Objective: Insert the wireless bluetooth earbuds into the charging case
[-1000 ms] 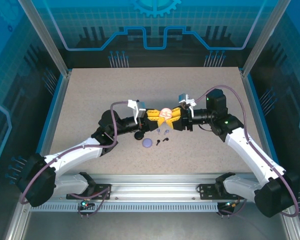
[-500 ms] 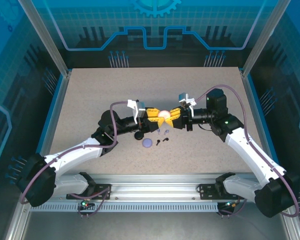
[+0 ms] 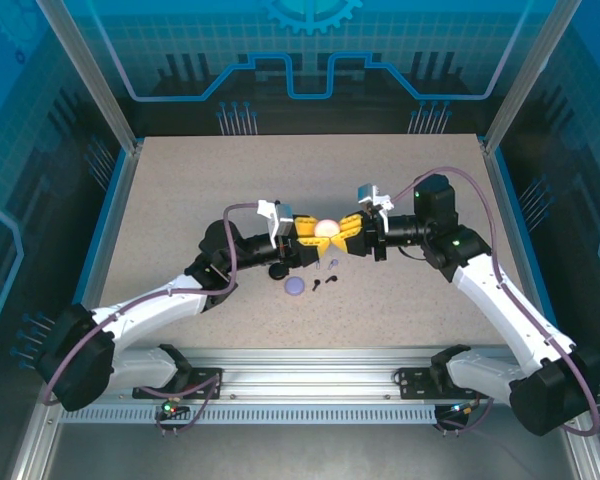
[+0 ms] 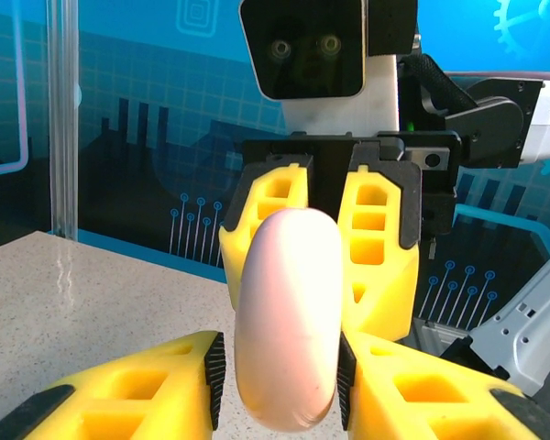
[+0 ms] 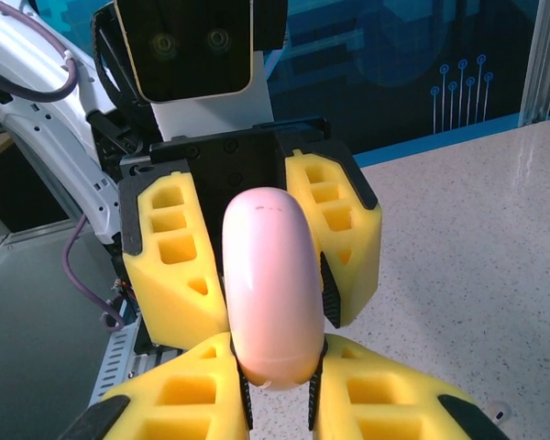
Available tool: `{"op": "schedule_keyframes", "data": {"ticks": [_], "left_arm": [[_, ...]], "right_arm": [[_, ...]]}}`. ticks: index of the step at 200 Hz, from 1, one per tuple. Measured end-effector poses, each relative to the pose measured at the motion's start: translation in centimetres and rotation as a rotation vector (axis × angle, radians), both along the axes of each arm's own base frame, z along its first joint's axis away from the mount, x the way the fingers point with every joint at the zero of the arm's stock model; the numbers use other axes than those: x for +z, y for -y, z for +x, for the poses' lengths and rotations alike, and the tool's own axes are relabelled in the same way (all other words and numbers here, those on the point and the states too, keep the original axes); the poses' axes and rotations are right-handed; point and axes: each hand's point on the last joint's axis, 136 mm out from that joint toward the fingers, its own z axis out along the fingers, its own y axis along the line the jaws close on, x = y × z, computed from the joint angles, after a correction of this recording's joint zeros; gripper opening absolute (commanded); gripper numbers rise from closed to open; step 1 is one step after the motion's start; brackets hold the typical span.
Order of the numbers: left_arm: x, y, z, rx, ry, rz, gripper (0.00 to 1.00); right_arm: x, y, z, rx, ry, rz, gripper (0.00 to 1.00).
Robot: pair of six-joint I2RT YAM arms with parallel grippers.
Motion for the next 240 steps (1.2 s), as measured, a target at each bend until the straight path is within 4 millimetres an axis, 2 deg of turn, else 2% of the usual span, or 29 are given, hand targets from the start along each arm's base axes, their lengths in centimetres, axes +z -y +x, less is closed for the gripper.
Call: {"op": "schedule_keyframes", "data": {"ticks": [61, 94, 125, 189, 240], "left_arm": [[-0.5, 0.1, 0.0, -0.003, -0.015, 0.013, 0.36], [-0.8, 0.1, 0.0, -0.006, -0.027, 0.023, 0.28], [-1.2, 0.1, -0.1, -0.013, -0.033, 0.030, 0.21], [-1.3, 0.1, -0.1, -0.014, -0.036, 0.033, 0.20], [-1.3, 0.1, -0.2, -0.013, -0.030, 0.035, 0.20]], "right_arm": [[-0.7, -0.2, 0.2, 0.011, -0.010, -0.029, 0.21], [-1.1, -0.2, 0.2, 0.015, -0.016, -0.046, 0.23], [-1.5, -0.1, 0.1, 0.020, -0.022, -0.058, 0.28], [-2.1, 0.5, -0.1, -0.011, -0.035, -0.101, 0.59], [0.2, 2.1, -0.4, -0.093, 0.052, -0.086, 0.85]]}}
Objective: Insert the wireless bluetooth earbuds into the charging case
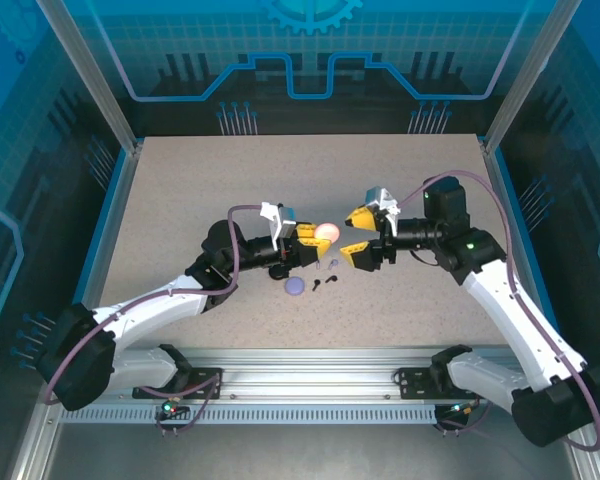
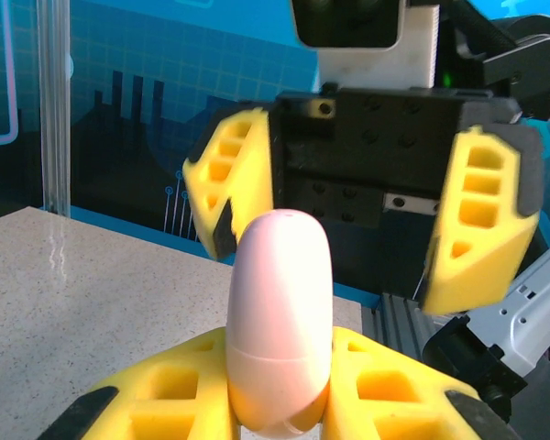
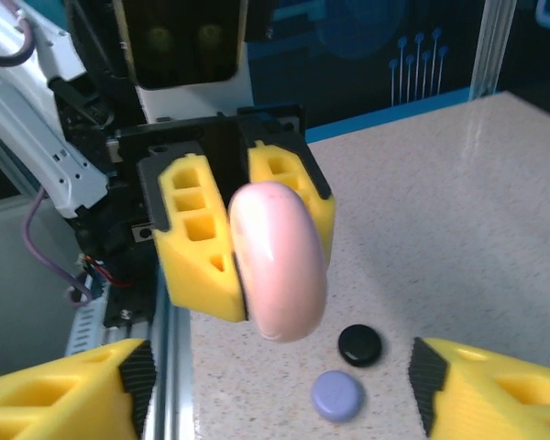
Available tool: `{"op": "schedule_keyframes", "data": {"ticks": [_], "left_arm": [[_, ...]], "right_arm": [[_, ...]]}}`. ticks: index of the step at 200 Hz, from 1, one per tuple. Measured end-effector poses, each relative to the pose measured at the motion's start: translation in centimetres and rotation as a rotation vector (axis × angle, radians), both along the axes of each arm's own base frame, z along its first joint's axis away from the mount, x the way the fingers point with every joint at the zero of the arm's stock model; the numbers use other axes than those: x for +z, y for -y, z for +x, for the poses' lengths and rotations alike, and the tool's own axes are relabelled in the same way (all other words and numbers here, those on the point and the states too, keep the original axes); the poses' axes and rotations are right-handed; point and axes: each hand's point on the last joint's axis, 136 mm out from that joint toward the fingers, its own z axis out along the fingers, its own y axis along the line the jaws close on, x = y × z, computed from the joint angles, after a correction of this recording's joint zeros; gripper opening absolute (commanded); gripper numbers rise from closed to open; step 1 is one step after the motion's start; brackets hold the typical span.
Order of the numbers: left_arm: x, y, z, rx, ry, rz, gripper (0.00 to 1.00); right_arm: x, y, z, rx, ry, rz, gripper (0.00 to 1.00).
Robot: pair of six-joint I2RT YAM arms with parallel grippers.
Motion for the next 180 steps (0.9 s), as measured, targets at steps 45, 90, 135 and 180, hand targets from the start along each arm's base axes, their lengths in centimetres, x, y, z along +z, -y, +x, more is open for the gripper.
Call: {"op": "schedule_keyframes", "data": {"ticks": [45, 90, 135, 180], "left_arm": [[-0.1, 0.2, -0.3, -0.006, 0.018, 0.008, 0.19], [-0.2, 0.4, -0.5, -0.014, 0.020, 0.015, 0.19], [-0.6, 0.5, -0.3, -0.010, 0.013, 0.021, 0.19], [-0.6, 0.5, -0.1, -0.001, 0.024, 0.027, 0.19]], "right_arm": [[0.5, -0.3, 0.4, -0.037, 0.035, -0.009, 0.92], [-0.5, -0.8, 2.7, -0.082, -0.006, -0.039, 0.86], [-0.3, -1.0, 3.1, -0.091, -0.009, -0.039, 0.84], [0.6, -1.2, 3.8, -0.105, -0.005, -0.032, 0.83]]}}
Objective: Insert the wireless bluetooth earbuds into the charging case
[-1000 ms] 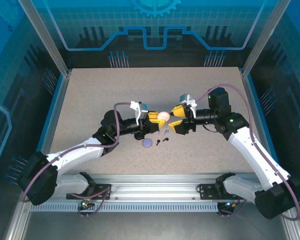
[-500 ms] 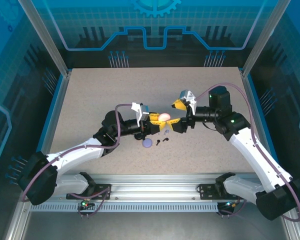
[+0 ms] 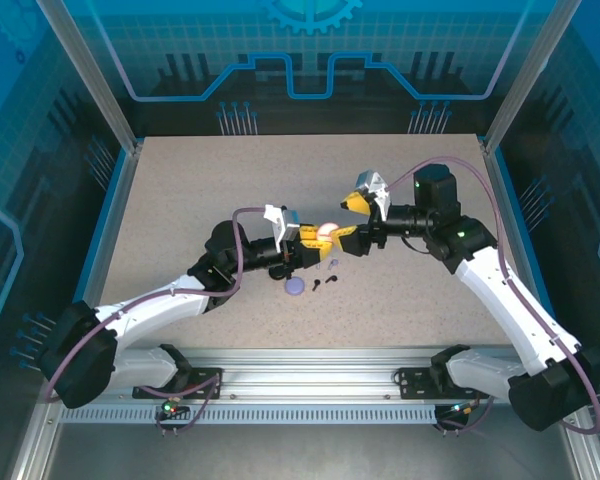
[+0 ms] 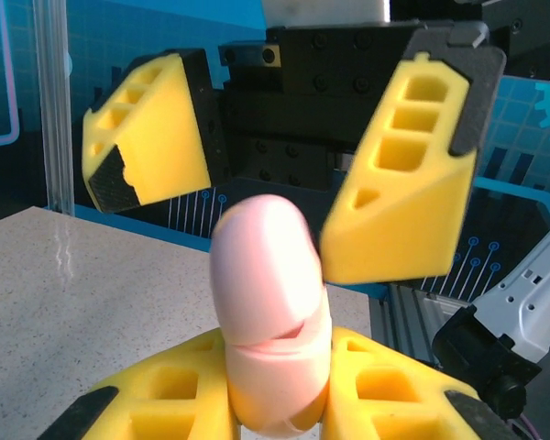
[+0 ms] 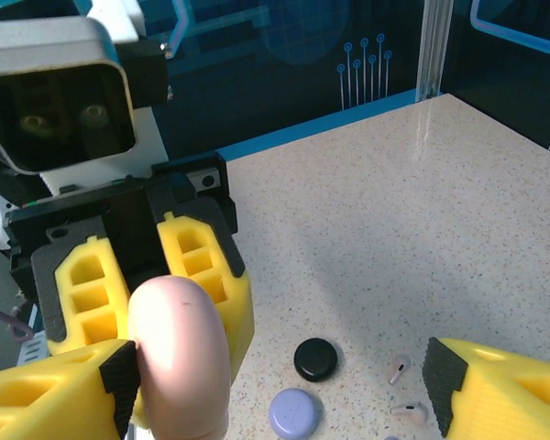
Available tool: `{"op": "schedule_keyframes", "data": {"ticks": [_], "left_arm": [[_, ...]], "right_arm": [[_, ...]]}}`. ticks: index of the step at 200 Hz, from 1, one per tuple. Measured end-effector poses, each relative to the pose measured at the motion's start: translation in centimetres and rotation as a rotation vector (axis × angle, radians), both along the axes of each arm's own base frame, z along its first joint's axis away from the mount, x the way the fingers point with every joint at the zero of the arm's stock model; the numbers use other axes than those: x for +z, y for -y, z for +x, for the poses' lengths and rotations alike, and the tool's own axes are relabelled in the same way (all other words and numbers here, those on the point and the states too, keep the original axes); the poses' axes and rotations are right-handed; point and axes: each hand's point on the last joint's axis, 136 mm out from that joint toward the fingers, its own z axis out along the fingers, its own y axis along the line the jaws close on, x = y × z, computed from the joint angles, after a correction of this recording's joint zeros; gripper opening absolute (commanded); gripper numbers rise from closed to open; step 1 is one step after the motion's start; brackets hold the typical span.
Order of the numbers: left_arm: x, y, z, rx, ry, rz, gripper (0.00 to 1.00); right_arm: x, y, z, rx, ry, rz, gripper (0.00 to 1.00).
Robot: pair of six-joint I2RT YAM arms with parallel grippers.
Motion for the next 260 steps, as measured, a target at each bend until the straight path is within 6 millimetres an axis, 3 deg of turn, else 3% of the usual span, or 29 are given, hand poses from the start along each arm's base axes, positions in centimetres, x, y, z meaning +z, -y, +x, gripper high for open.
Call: {"op": "schedule_keyframes", "data": {"ticks": [83, 114, 137, 155, 182, 210, 233, 260], "left_arm": [[-0.3, 0.2, -0.3, -0.010, -0.004, 0.012, 0.19], [-0.4, 0.3, -0.3, -0.009, -0.005, 0.016, 0.19], [-0.5, 0.0, -0.4, 0.005, 0.012, 0.021, 0.18], [-0.3, -0.6, -0.6, 0.024, 0.027, 0.022, 0.18], [0.6, -1.5, -1.1, 0.055, 0.070, 0.021, 0.18], [1.9, -2.5, -1.7, 0.081, 0.114, 0.010, 0.18], [2.6, -3.1, -2.1, 0.098, 0.142, 0.009, 0.18], [3.0, -3.5, -2.3, 0.110, 0.154, 0.014, 0.18]], "right_arm": [[1.1, 0.2, 1.3, -0.036, -0.003, 0.024, 0.85], [2.5, 1.6, 1.2, -0.086, -0.003, 0.056, 0.87], [3.5, 3.3, 0.9, -0.181, -0.008, 0.071, 0.81], [3.2, 4.6, 0.9, -0.269, -0.055, 0.075, 0.76], [-0.8, 5.9, 1.5, -0.406, -0.219, 0.050, 0.72], [-8.5, 7.0, 2.1, -0.553, -0.474, -0.046, 0.68], [-14.4, 6.0, 1.5, -0.611, -0.644, -0.164, 0.68], [-18.4, 4.2, 0.7, -0.636, -0.746, -0.258, 0.66]]}}
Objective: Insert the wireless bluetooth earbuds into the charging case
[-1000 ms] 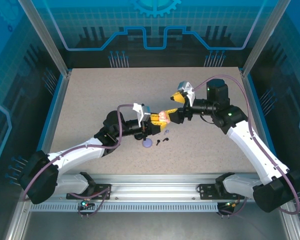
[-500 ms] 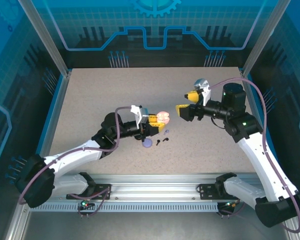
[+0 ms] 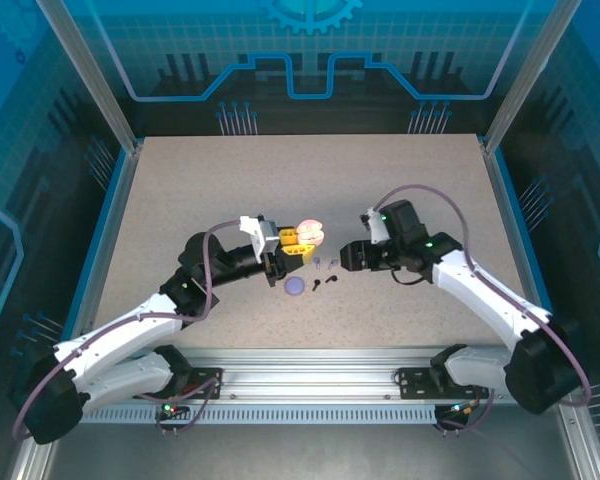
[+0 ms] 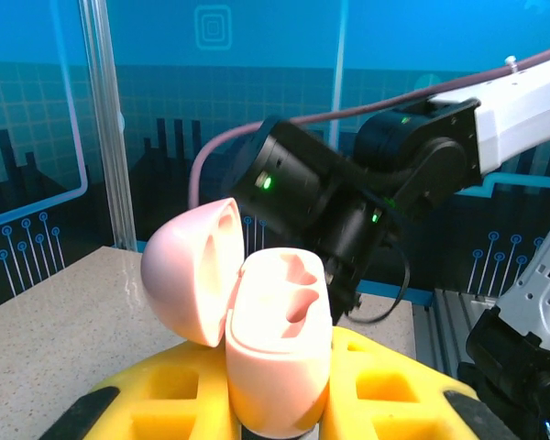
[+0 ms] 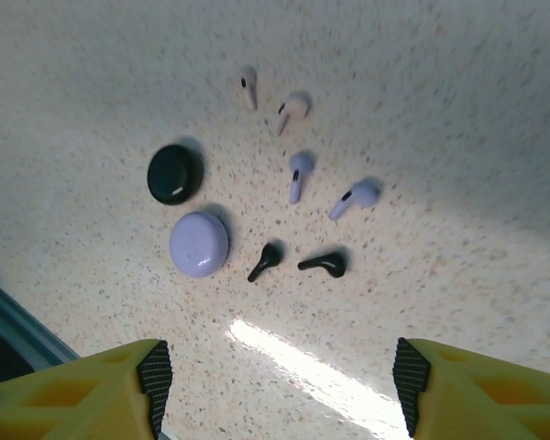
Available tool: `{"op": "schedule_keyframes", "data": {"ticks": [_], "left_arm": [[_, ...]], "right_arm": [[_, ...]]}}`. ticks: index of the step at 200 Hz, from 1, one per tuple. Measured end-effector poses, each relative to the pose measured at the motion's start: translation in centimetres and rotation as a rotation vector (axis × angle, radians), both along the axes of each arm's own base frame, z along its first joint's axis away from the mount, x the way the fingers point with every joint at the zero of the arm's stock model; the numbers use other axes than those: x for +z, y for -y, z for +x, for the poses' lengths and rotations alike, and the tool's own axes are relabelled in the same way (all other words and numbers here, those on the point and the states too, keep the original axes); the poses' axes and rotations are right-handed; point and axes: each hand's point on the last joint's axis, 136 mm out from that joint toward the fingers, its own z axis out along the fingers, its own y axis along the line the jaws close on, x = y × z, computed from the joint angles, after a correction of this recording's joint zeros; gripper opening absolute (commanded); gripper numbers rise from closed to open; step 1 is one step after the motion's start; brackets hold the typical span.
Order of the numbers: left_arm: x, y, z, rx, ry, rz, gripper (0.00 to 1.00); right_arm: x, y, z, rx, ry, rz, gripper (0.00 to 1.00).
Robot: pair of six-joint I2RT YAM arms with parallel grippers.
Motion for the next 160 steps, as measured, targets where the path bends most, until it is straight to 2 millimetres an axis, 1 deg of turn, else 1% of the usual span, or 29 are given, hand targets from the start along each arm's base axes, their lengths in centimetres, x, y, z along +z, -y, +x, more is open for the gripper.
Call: {"op": "schedule_keyframes", "data": {"ticks": [26, 56, 75, 105, 122, 160], "left_arm": [[0.1, -0.1, 0.0, 0.006, 0.012, 0.005, 0.18], [-0.1, -0.2, -0.1, 0.006, 0.005, 0.012, 0.18], [-0.1, -0.2, -0.1, 0.006, 0.003, 0.013, 0.18], [-0.2, -0.2, -0.1, 0.006, 0.000, 0.015, 0.18], [-0.2, -0.2, -0.1, 0.006, 0.000, 0.015, 0.18], [0.3, -0.4, -0.4, 0.007, 0.011, 0.005, 0.19]], "right_arm": [[-3.4, -0.7, 0.1, -0.037, -0.084, -0.045, 0.66], [-6.2, -1.5, 1.0, -0.049, -0.134, -0.085, 0.64], [-6.7, -2.5, 2.2, -0.043, -0.139, -0.094, 0.62], [-6.4, -4.7, 5.2, -0.033, -0.121, -0.065, 0.56], [-6.8, -6.0, 6.6, -0.024, -0.124, -0.058, 0.54], [-8.4, -8.2, 8.3, -0.003, -0.142, -0.074, 0.48]]}}
